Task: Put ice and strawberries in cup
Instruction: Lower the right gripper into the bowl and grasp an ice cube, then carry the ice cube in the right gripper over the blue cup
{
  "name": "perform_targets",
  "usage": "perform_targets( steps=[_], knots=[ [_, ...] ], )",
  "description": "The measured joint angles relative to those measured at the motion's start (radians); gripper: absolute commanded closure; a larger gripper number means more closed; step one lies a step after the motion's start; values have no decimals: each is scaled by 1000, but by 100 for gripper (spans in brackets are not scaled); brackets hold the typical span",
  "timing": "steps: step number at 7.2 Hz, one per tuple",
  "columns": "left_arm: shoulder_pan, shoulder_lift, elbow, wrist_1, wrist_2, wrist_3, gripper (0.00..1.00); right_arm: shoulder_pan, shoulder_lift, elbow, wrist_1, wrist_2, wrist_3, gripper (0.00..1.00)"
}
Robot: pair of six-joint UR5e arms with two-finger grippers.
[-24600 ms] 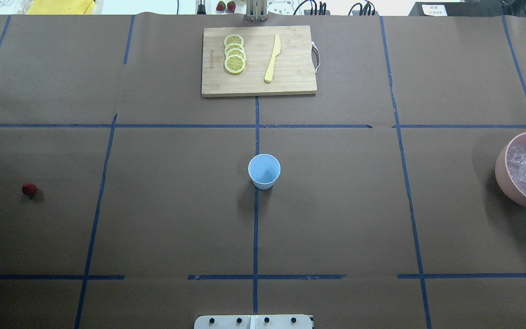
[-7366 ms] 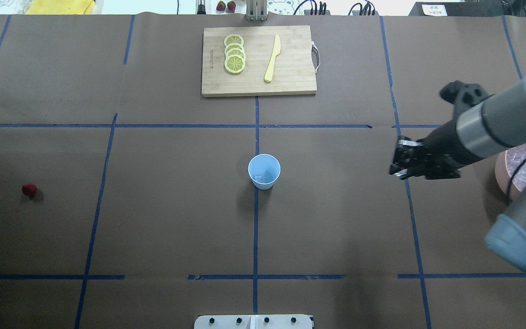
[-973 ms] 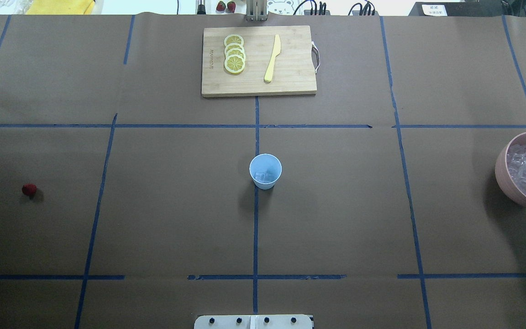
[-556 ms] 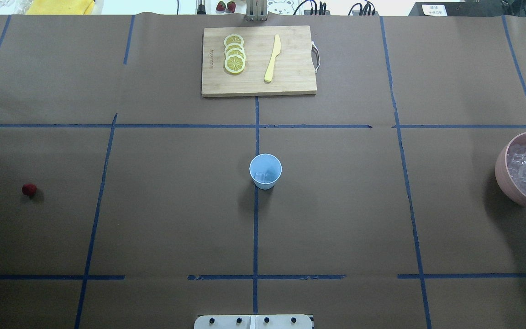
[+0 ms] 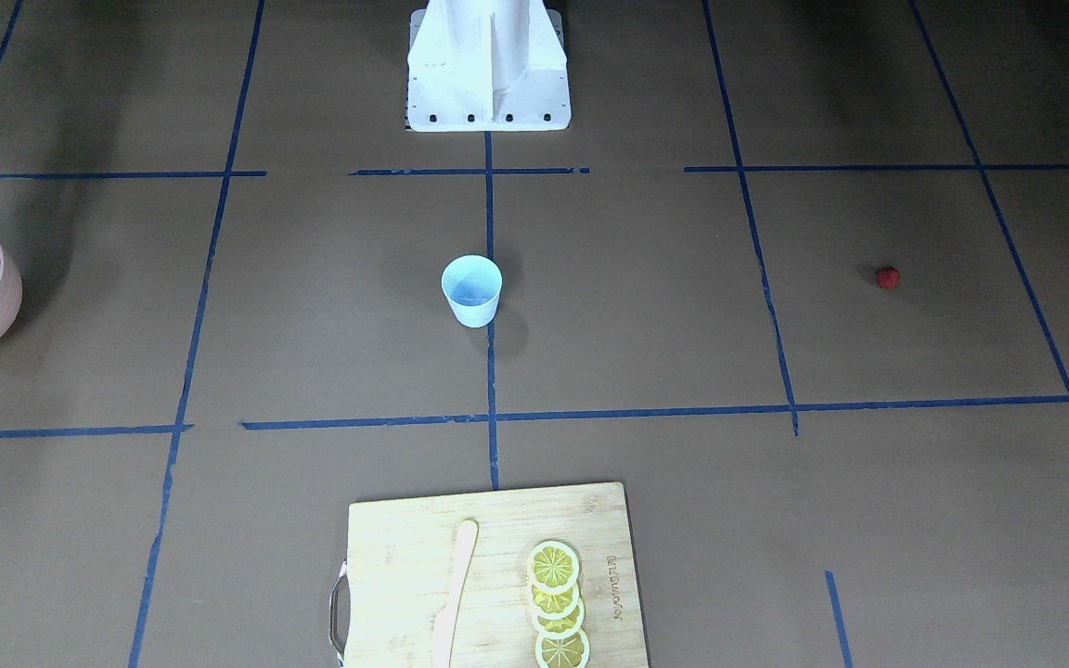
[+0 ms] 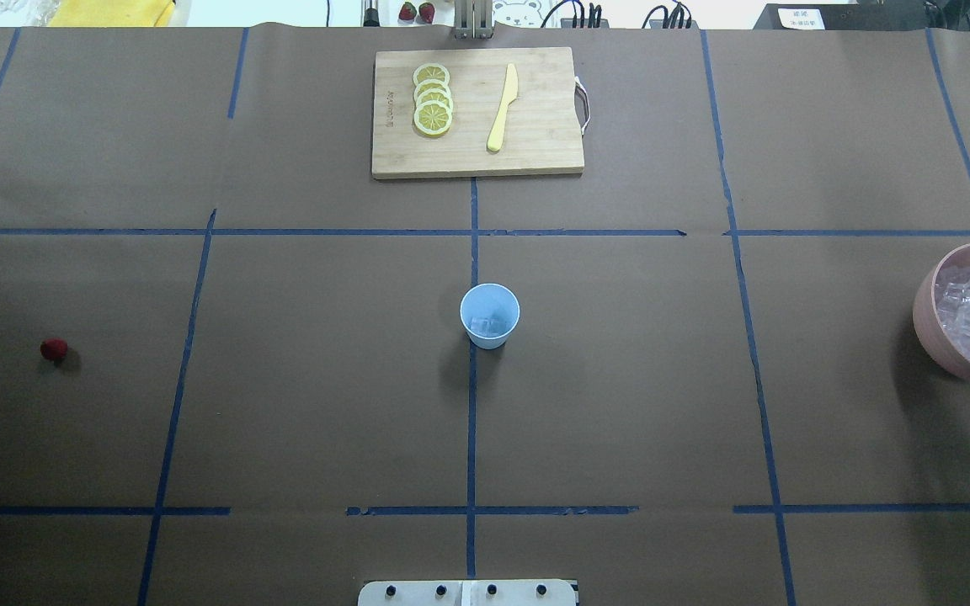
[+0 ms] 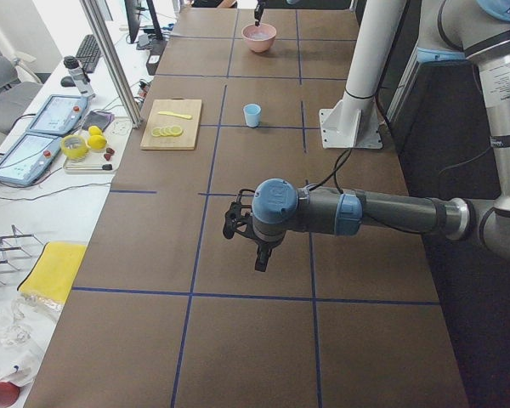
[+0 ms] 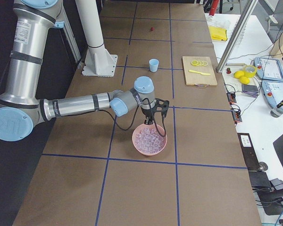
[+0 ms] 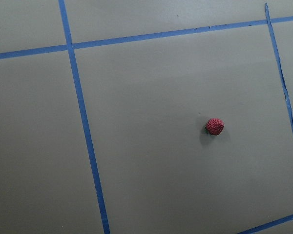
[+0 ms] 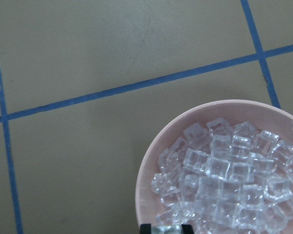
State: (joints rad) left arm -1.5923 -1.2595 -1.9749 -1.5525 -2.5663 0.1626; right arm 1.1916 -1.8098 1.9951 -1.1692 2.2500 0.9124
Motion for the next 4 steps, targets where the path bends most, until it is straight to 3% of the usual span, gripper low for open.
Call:
perform_targets(
  steps=[2, 4],
  knots=[
    [0, 4, -9, 1, 0, 0, 0, -107, 40, 112, 1, 30, 255, 100],
    [0, 6, -14, 2, 0, -4, 0, -289, 233, 139, -6, 0, 635, 100]
  ],
)
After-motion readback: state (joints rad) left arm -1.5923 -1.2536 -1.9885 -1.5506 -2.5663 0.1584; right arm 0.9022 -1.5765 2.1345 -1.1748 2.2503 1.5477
